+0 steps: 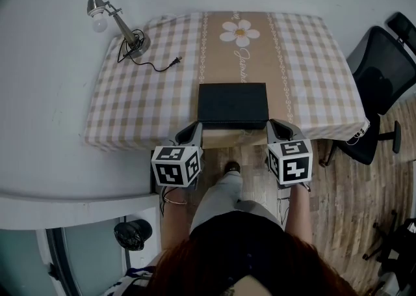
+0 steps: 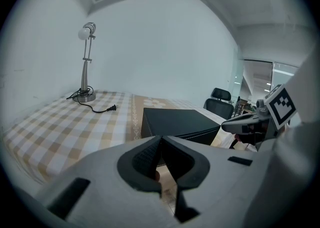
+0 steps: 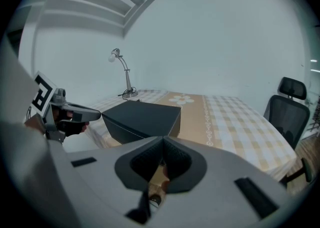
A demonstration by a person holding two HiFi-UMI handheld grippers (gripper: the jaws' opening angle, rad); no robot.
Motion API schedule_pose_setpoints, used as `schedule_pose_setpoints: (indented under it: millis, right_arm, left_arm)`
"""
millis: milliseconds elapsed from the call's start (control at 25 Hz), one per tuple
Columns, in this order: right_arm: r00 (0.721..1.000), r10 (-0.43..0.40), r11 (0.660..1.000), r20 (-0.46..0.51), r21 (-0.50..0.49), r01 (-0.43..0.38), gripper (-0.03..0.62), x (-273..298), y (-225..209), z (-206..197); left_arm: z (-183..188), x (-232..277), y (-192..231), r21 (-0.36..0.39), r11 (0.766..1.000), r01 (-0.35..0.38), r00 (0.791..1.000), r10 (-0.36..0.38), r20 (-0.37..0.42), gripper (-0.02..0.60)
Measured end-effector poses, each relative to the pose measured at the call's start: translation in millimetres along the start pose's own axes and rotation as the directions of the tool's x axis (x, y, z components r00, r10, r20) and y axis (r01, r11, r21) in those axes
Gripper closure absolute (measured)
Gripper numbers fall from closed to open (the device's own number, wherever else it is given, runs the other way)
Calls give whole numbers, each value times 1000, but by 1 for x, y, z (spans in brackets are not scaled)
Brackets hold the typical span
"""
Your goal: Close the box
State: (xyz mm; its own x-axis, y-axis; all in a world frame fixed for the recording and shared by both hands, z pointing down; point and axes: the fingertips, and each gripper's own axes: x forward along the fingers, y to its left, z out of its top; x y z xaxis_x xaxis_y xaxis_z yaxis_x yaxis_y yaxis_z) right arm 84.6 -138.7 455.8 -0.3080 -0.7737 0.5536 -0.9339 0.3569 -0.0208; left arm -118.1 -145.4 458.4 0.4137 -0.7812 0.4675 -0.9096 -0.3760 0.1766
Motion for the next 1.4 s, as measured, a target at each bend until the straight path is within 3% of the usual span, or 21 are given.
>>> schedule_pose_setpoints:
  millis: [640, 1160, 1400]
  right_arm:
    - [1000, 17, 1000, 25, -2, -17, 576, -17, 12, -7]
    - [991, 36, 998, 132, 55, -43, 577, -54, 33, -9]
    - [981, 40, 998, 192, 38, -48, 577, -74, 40, -5]
  left_arm:
    - [-2, -21, -14, 17, 1000, 1, 1000, -1, 29, 552]
    - [-4, -59, -46, 80, 997, 5, 997, -11, 72, 552]
    - [-2, -72, -67, 116, 993, 15, 995, -26, 92, 554]
